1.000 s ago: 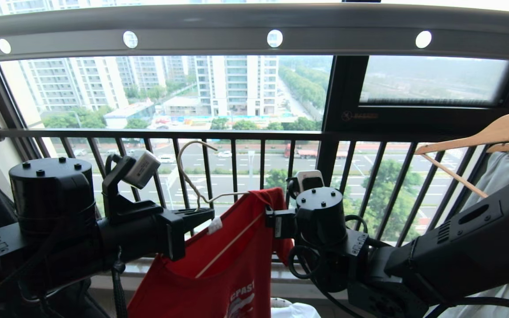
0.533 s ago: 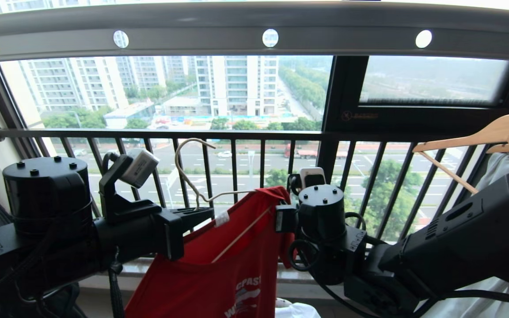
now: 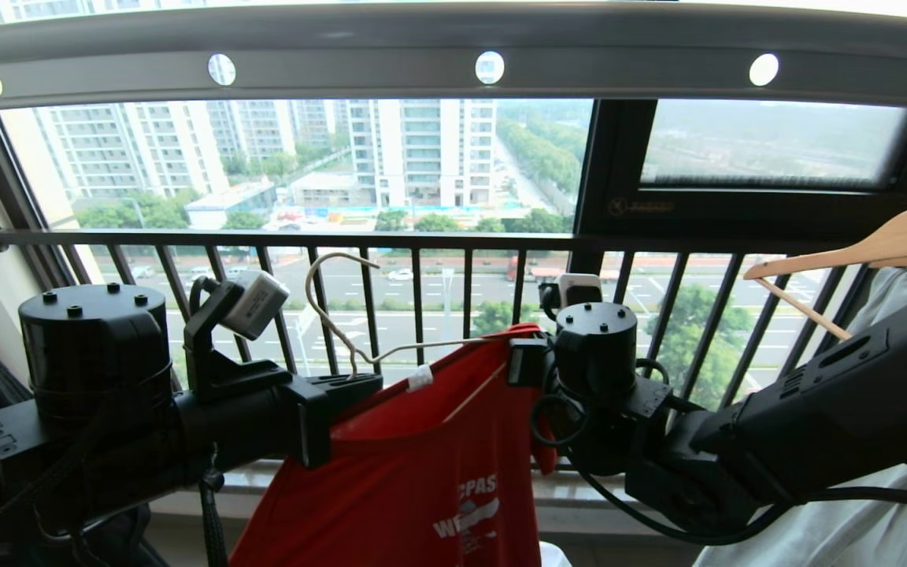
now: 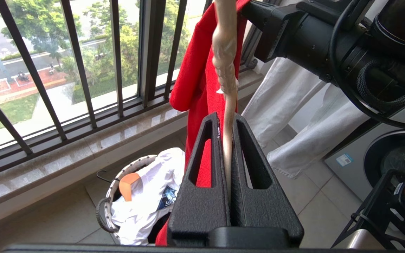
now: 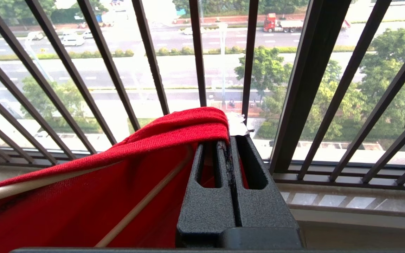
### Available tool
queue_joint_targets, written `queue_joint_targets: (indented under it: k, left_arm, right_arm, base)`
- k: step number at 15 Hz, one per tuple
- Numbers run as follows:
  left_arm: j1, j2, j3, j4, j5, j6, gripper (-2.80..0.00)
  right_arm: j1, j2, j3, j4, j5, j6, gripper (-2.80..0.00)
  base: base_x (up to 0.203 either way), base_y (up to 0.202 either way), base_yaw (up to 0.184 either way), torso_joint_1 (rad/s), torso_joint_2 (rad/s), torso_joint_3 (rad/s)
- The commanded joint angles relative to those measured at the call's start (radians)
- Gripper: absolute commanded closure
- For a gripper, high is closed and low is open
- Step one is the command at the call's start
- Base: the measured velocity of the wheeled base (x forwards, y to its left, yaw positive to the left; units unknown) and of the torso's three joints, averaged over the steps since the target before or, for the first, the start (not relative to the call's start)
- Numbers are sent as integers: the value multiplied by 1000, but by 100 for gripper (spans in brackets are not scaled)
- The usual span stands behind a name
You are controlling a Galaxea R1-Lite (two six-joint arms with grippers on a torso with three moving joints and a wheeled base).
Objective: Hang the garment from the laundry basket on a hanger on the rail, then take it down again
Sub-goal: Take the clothes off the clothes rack
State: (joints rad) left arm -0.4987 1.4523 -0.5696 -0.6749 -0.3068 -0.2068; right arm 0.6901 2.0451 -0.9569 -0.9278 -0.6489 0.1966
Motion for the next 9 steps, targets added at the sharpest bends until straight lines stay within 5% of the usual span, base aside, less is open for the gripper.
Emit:
queue_joint_targets:
  k: [1,9]
  left_arm:
    - [0,-4,0,-3,-2,-2,0]
    - [0,-2,-3,-6,33,1,0]
  right_arm:
    - [-44,15,-20,-5,-2,1,0]
    - [-88,110,-37,-5,3,-2,0]
  base:
    - [0,0,0,0,0,0]
    - [0,0,0,0,0,0]
